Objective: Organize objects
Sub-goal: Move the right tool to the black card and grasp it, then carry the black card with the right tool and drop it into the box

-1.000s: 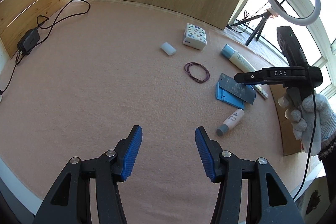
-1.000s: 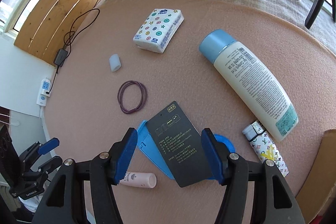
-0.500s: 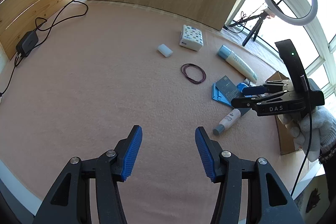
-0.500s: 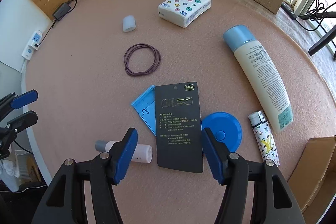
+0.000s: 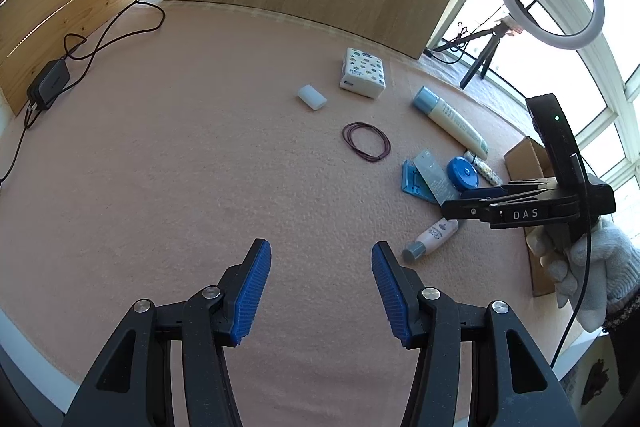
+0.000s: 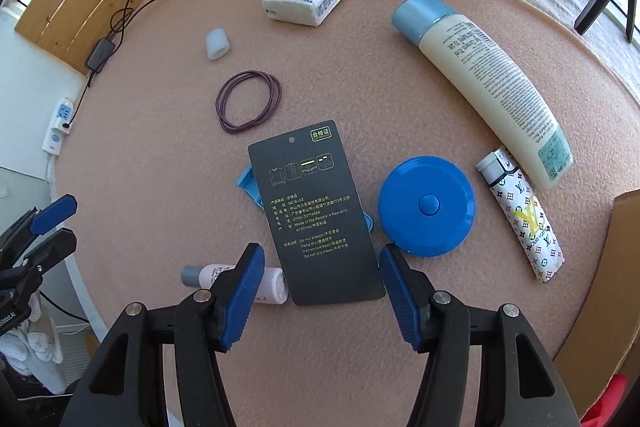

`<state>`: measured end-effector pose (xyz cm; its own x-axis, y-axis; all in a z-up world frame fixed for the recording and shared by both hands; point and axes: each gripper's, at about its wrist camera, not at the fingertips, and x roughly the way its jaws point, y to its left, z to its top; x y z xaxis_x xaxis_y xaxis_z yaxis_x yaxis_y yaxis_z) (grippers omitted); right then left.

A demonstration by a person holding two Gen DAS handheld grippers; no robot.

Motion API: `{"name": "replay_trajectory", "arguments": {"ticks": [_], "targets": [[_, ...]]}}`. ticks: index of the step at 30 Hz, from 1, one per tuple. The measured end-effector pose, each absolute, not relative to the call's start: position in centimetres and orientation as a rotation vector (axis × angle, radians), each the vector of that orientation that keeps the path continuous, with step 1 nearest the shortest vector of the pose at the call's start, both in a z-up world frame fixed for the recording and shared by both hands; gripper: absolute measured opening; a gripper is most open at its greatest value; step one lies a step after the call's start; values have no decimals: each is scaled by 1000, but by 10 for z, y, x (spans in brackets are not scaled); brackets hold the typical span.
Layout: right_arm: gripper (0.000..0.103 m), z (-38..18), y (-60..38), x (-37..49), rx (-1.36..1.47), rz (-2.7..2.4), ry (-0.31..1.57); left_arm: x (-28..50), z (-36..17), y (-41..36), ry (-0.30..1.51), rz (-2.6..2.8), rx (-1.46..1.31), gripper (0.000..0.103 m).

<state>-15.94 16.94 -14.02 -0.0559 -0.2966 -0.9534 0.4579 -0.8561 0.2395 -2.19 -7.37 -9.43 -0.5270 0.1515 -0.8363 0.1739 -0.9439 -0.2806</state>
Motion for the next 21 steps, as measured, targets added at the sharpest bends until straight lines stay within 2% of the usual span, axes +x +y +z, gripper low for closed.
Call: {"name": "replay_trajectory", "arguments": {"ticks": [4,9,13,15,16,21], "targets": [[57,-140,163,-159,1716,-1955,197,-22,-93,-74,521,-2686,1521,56],[57,-141,151,-154,1696,-1962,363,-20,-93,-77,527,-2684,1516,56],[57,-142,154,-154,1695,-1950,381,-19,-93,-80,536,-2682,1511,56],[52,-142,156,-155,1703,-1958,380,-19,-93,-80,534,-2682,1510,56],[47,-141,158,-155,1707,-1965,382,-19,-93,-80,536,-2682,1510,56],[46,-139,167,-153,1710,-1968,351,-20,-93,-80,535,-2682,1511,56]]}}
